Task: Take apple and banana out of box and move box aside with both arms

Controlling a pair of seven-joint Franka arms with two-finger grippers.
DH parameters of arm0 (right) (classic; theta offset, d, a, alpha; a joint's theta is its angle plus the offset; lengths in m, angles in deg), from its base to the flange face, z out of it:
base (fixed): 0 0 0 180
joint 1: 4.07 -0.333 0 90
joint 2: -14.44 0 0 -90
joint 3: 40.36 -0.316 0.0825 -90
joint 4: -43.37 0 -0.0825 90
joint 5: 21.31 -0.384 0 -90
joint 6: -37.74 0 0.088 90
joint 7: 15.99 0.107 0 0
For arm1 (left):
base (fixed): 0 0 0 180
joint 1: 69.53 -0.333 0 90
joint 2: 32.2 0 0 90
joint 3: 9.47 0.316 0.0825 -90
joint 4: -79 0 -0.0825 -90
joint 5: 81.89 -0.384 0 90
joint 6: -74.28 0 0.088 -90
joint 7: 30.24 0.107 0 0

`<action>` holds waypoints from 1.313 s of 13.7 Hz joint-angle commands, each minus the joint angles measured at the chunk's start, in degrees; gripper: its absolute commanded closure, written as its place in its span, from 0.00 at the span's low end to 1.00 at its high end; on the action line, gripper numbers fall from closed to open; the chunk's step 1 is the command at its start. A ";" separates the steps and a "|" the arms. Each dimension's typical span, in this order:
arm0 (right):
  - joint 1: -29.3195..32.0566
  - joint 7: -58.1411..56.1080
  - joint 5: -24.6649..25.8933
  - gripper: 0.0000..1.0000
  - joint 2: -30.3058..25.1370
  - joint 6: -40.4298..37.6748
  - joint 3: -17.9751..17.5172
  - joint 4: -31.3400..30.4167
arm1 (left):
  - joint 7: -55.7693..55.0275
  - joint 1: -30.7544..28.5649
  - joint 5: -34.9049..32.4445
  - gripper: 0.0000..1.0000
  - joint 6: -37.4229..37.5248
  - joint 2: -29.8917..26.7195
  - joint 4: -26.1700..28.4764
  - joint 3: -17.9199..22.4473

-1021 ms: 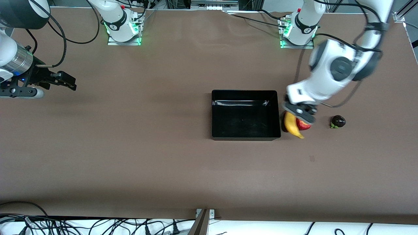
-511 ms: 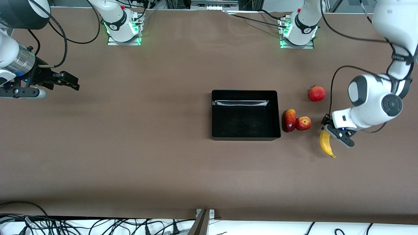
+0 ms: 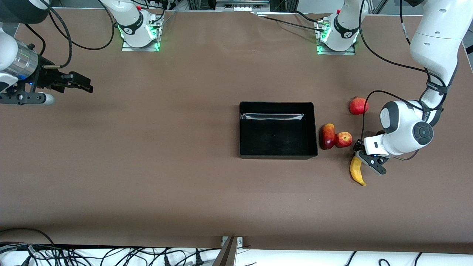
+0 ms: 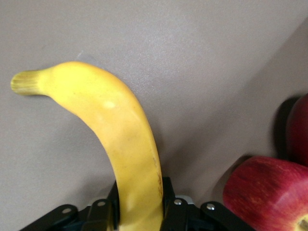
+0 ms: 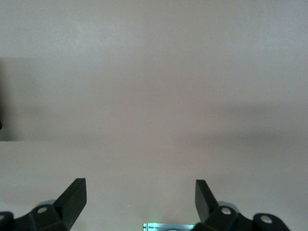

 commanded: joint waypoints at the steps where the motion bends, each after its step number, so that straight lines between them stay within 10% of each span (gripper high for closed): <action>1: -0.09 0.61 -0.73 0.00 -0.29 -1.56 0.05 1.40 | -0.89 0.19 -0.70 0.00 1.31 -3.99 -0.85 0.02; 10: -0.09 0.61 -0.73 0.00 0.14 -0.95 0.05 1.49 | -23.36 3.00 -0.79 0.00 39.33 -41.17 -0.41 -0.07; 18: -0.09 0.52 -0.73 0.00 0.23 -0.86 0.05 1.49 | -34.63 2.65 3.87 0.00 47.99 -45.95 -1.29 0.02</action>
